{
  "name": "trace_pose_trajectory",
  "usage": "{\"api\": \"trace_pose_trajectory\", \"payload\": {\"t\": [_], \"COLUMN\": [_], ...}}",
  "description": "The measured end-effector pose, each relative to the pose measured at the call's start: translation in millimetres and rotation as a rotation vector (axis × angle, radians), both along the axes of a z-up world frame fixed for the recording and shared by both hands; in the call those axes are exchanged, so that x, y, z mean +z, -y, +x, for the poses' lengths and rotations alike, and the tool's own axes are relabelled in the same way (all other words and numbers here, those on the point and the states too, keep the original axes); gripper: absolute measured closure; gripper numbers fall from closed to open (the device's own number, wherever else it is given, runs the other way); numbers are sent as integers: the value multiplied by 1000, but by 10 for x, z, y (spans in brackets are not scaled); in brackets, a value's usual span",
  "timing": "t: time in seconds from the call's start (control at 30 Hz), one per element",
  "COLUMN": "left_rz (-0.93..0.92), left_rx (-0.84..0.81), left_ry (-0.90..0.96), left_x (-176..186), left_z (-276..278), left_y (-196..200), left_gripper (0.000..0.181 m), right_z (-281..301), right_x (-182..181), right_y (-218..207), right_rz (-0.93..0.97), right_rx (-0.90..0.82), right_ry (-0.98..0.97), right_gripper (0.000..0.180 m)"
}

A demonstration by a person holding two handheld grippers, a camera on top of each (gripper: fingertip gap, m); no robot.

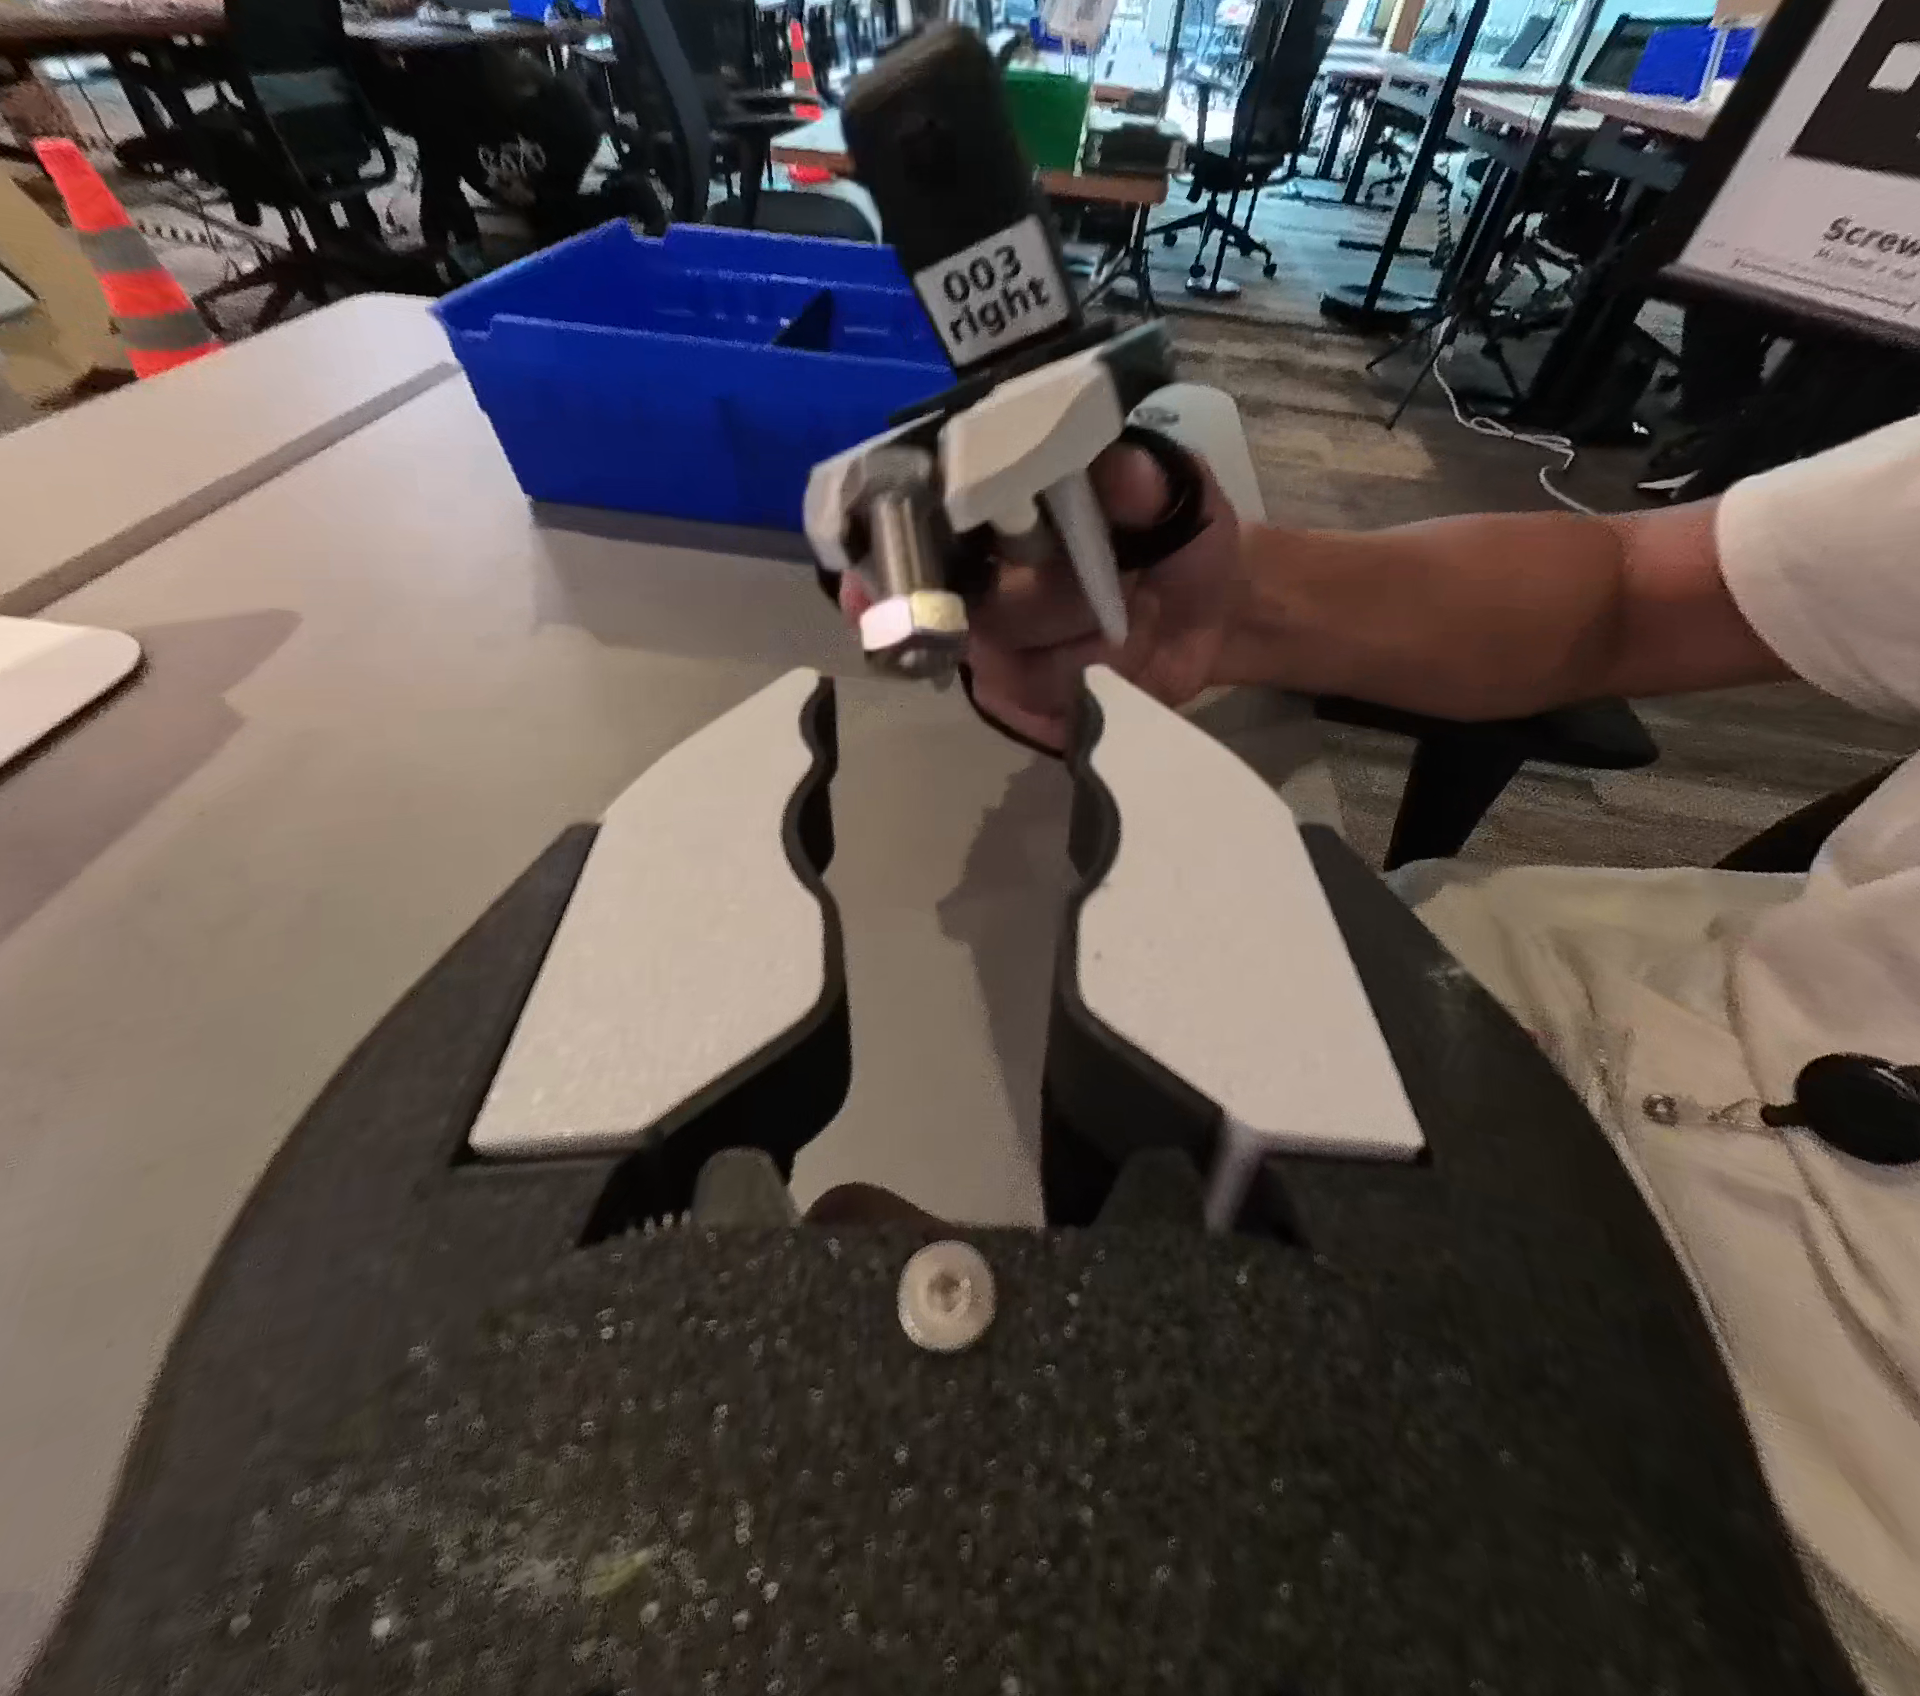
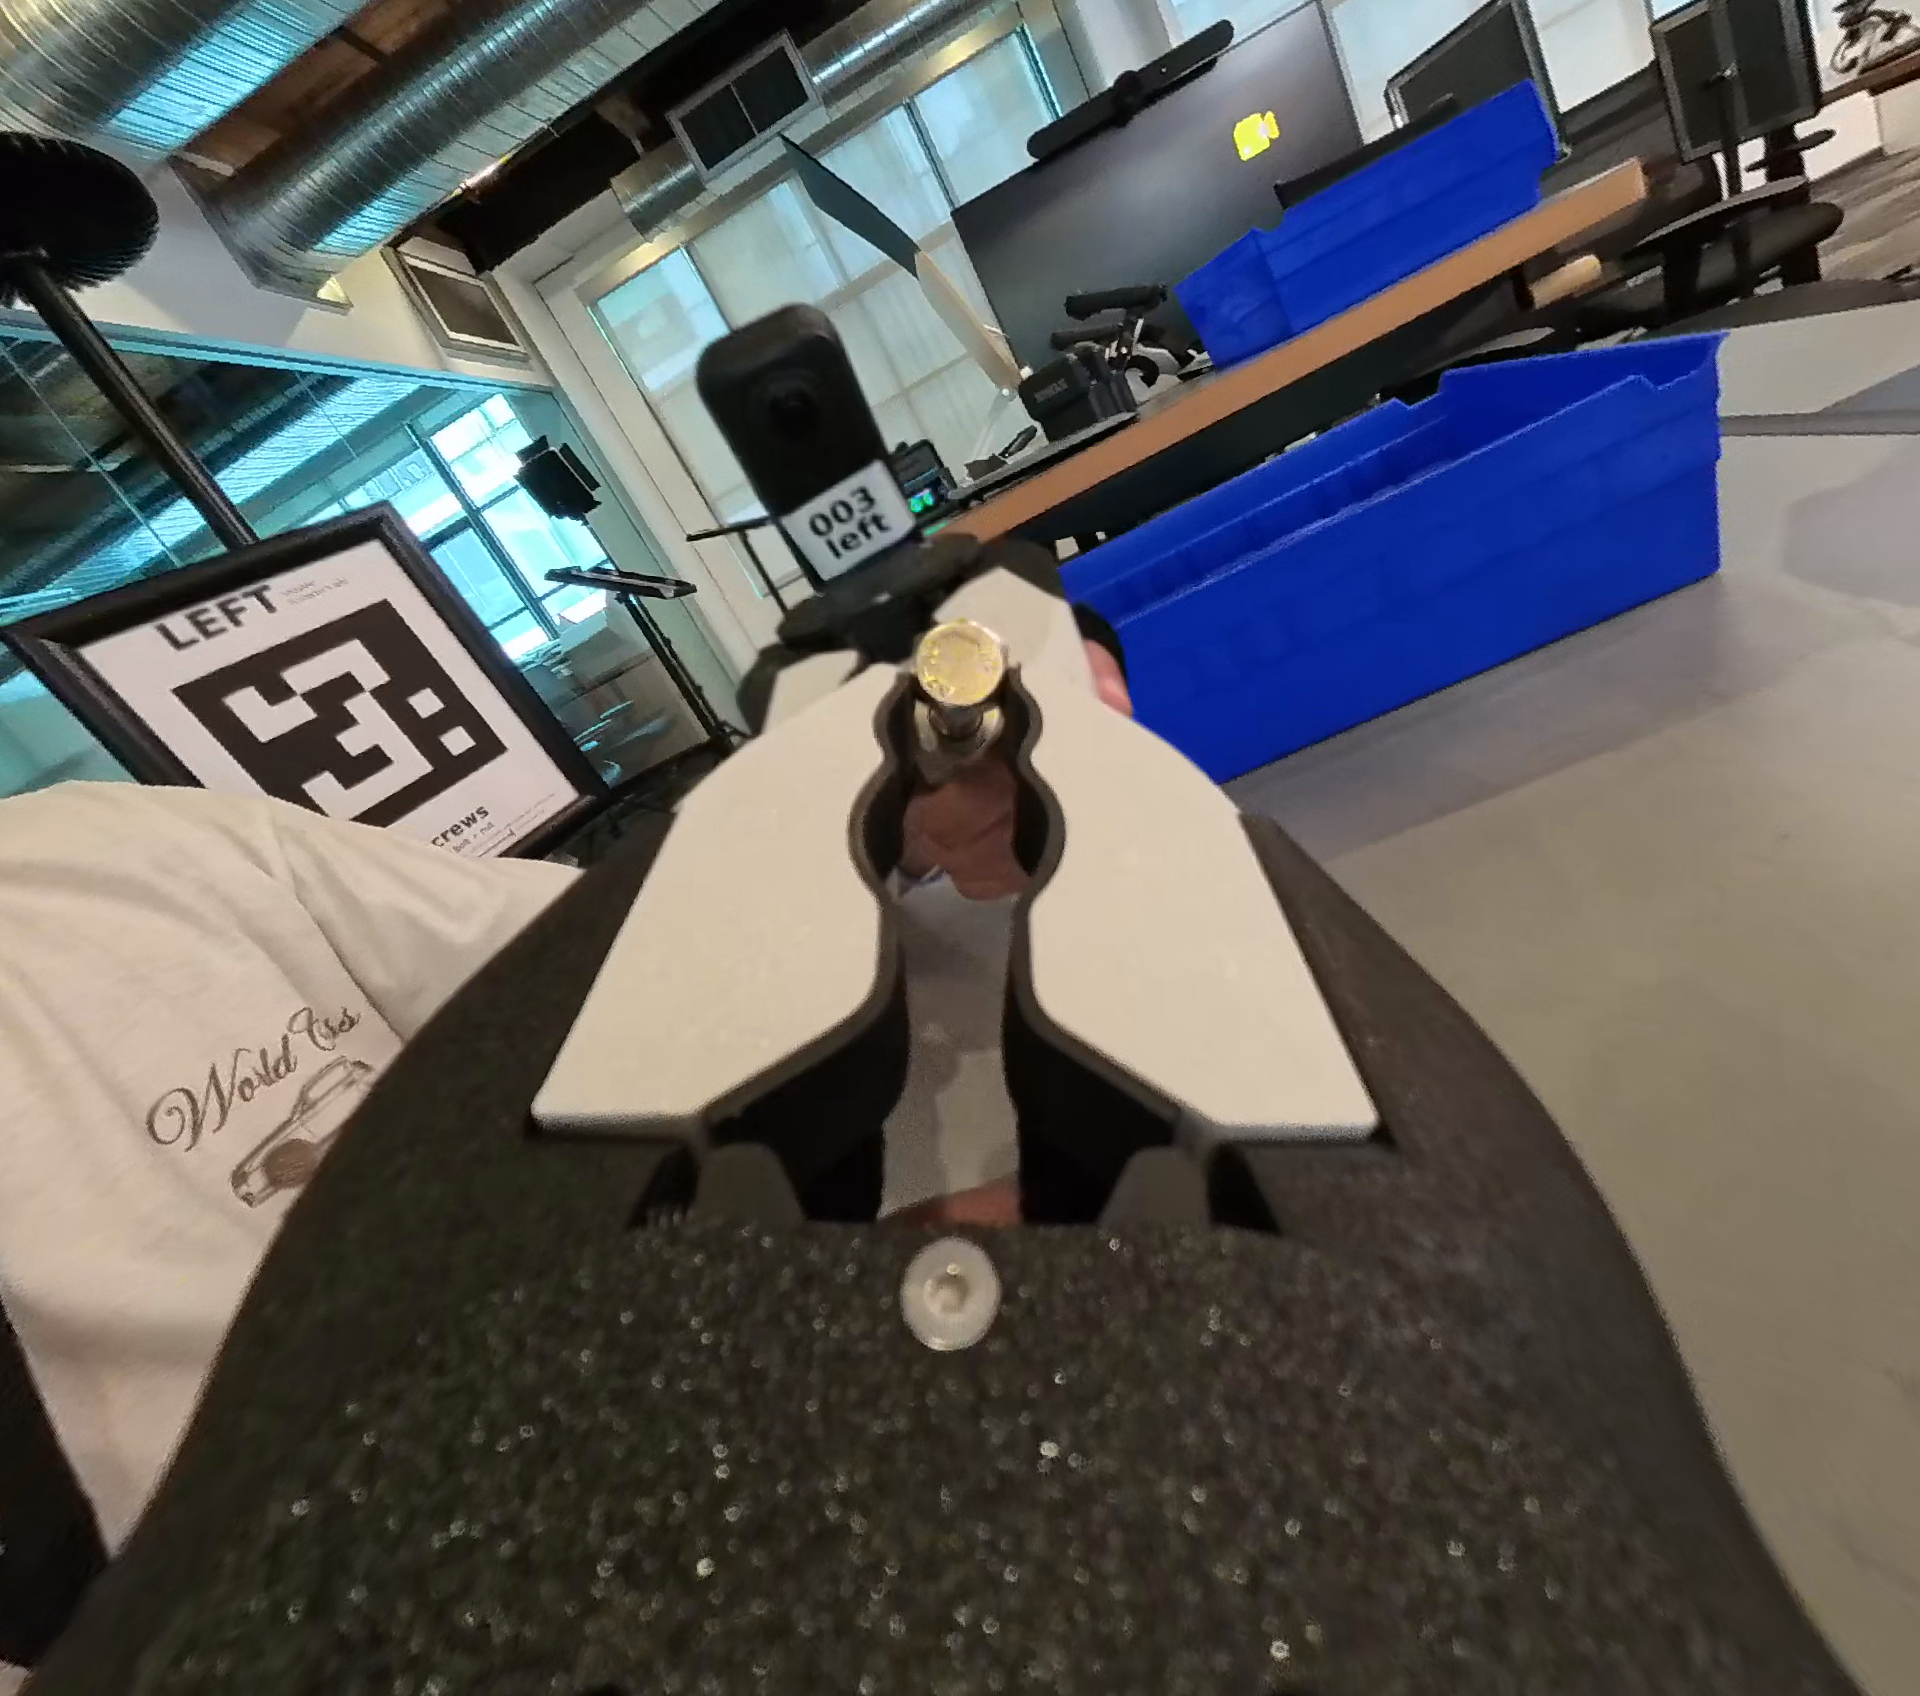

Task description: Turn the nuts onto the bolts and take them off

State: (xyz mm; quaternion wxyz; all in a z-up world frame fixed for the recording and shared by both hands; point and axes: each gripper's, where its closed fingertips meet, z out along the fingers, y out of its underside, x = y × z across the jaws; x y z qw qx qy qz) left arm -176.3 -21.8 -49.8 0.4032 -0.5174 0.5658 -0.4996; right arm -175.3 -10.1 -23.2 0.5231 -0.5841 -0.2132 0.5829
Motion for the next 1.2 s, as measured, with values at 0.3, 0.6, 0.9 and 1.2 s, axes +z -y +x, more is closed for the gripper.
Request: {"api": "trace_pose_trajectory", "payload": {"t": [0.3,0.6,0.9,1.2], "left_rz": [13,74,79,78], "left_rx": [62,52,69,98], "left_ry": [1,-113,-99,-105], "left_x": [122,-137,-125,-125], "left_z": [-196,-22,-63,-121], "left_y": [4,-12,24,-81], "left_gripper": [136,131,130,129], "right_z": [-28,-179,-196,7], "right_x": [-133,-53,-206,-82], "right_y": [-72,57,-31,-52], "right_rz": [33,99,103,73], "right_rx": [-91,-90,-152,-169], "right_ry": [162,281,452,382], "right_gripper": [164,163,163,163]}}
